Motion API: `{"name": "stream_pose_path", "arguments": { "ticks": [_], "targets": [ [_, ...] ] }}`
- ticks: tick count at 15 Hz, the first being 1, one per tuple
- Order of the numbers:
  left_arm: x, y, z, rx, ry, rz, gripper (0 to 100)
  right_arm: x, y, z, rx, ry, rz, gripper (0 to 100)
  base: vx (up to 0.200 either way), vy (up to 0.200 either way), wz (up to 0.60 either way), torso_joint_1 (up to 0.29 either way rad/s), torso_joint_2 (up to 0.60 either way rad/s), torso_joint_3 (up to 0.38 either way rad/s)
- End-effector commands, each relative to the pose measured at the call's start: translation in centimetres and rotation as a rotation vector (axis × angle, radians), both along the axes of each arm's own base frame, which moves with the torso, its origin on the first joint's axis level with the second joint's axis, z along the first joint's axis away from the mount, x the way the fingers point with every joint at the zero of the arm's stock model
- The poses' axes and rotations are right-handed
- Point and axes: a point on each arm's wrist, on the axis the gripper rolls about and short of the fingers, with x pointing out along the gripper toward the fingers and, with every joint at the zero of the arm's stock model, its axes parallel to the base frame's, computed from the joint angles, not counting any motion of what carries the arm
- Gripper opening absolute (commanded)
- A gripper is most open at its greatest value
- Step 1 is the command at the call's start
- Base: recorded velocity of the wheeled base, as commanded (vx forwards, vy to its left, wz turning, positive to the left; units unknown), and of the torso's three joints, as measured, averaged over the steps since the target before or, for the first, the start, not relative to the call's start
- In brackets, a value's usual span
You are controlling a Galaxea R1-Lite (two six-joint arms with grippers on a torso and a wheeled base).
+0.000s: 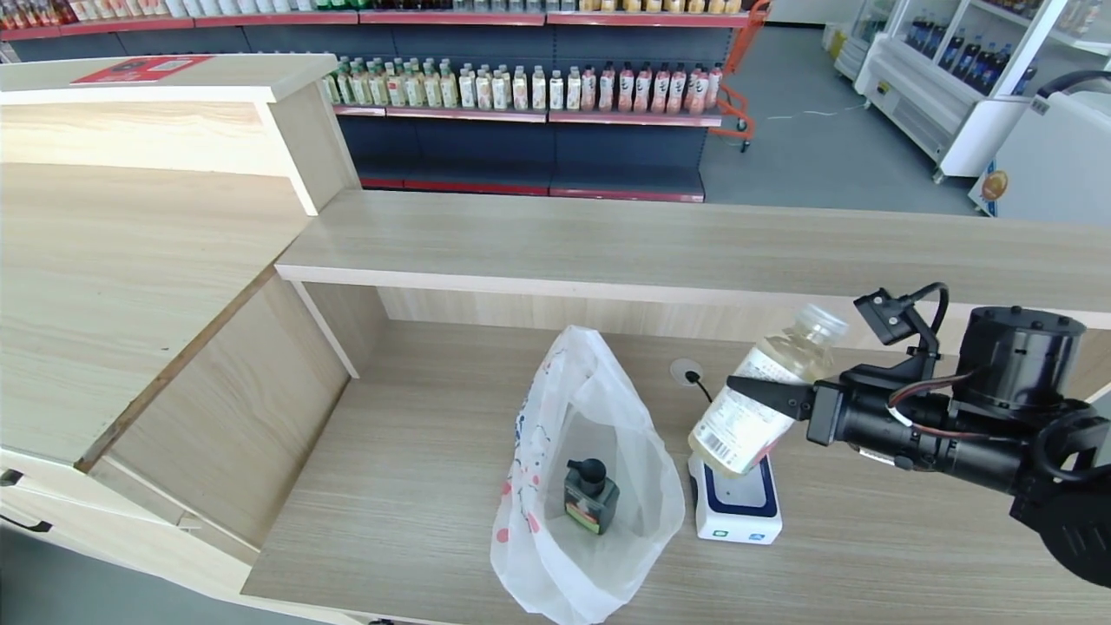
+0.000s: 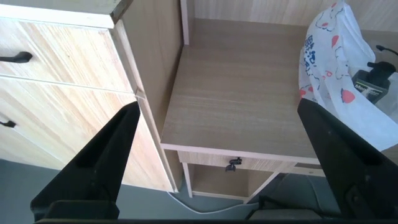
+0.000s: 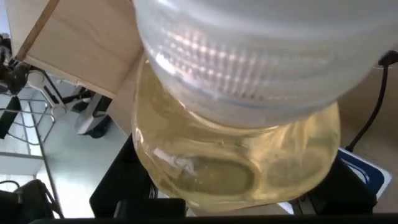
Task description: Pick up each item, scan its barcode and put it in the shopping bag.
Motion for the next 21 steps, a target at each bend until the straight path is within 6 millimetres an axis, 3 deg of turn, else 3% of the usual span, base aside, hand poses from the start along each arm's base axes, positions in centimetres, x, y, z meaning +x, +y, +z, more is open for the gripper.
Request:
{"name": "stream_pose_path", "arguments": {
  "ticks": [1,5,8,15,21],
  "targets": [
    [0.0,0.0,0.0,0.0,-0.001,-0.001,100,1.7,1.0,-1.1,-0.012,0.027,-0.004,0,0.0,0.0,0.0,0.0,0.0,0.0],
    [0.0,0.0,0.0,0.0,-0.001,-0.001,100,3.3,3.3,-3.4,-0.051,0.065,-0.032,0,0.0,0.0,0.0,0.0,0.0,0.0],
    [0.0,0.0,0.0,0.0,-0.001,-0.001,100,5.8,5.6,-5.0,-0.081,0.033,-0.063,0,0.0,0.0,0.0,0.0,0.0,0.0],
    [0.0,0.0,0.0,0.0,-0.001,-0.001,100,8.6,10.9,-10.7,-0.281,-0.129,0.081,0,0.0,0.0,0.0,0.0,0.0,0.0],
    [0.0,0.0,0.0,0.0,-0.001,-0.001,100,9.9,12.7,-14.0,-0.362,-0.256,0.126,0,0.0,0.0,0.0,0.0,0.0,0.0]
  ]
}}
